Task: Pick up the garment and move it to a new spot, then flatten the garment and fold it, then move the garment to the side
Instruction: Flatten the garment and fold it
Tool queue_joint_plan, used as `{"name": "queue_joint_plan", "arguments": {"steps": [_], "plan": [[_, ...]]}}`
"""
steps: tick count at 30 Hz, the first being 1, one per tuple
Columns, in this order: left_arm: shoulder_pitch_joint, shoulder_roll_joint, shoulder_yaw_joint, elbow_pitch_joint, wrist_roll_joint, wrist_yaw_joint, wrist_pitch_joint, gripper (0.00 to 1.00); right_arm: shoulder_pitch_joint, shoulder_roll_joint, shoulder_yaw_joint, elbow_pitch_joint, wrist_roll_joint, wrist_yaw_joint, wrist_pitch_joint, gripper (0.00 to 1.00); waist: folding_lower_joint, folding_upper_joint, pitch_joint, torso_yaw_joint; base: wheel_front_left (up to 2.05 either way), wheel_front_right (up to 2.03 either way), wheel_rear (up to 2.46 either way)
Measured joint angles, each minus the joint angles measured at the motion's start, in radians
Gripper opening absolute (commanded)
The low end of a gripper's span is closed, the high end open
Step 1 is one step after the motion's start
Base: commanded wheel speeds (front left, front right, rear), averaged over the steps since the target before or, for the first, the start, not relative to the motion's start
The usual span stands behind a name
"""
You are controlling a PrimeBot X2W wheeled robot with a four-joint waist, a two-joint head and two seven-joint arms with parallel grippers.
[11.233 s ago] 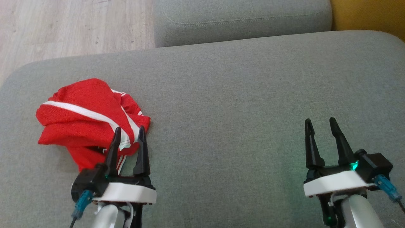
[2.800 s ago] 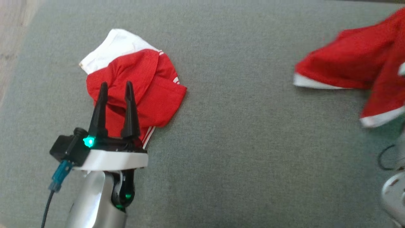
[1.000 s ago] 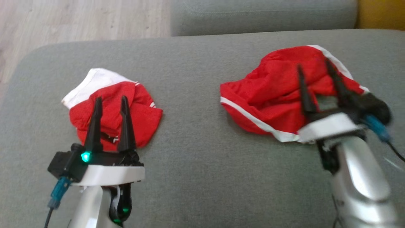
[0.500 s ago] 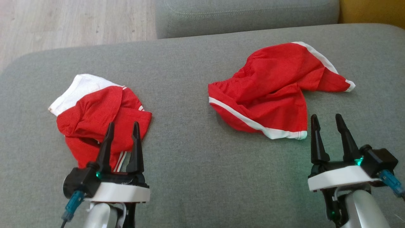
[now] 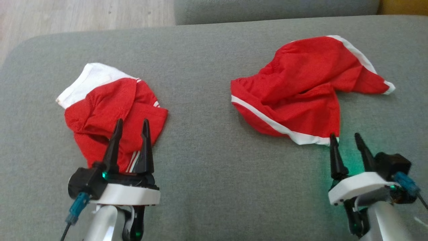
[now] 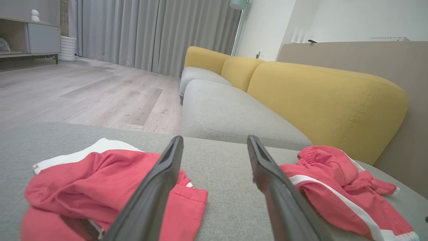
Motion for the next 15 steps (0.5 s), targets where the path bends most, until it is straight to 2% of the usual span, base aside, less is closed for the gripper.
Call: {"name": "queue_joint_plan", "arguments": {"steps": [4, 15], "plan": [[-0.002, 0.000, -0.001, 0.004, 0.000, 0.000, 0.000, 1.00, -0.027, 0.001, 0.007, 0.077, 0.001, 0.000, 0.029, 1.00, 0.0000, 0.0000, 0.016, 0.017, 0.00, 0.00, 0.00], [-0.018, -0.002, 0.003, 0.004, 0.000, -0.003, 0.000, 1.00, -0.103, 0.000, 0.033, 0.214, 0.019, 0.000, 0.020, 1.00, 0.0000, 0.0000, 0.040, 0.038, 0.00, 0.00, 0.00]]}}
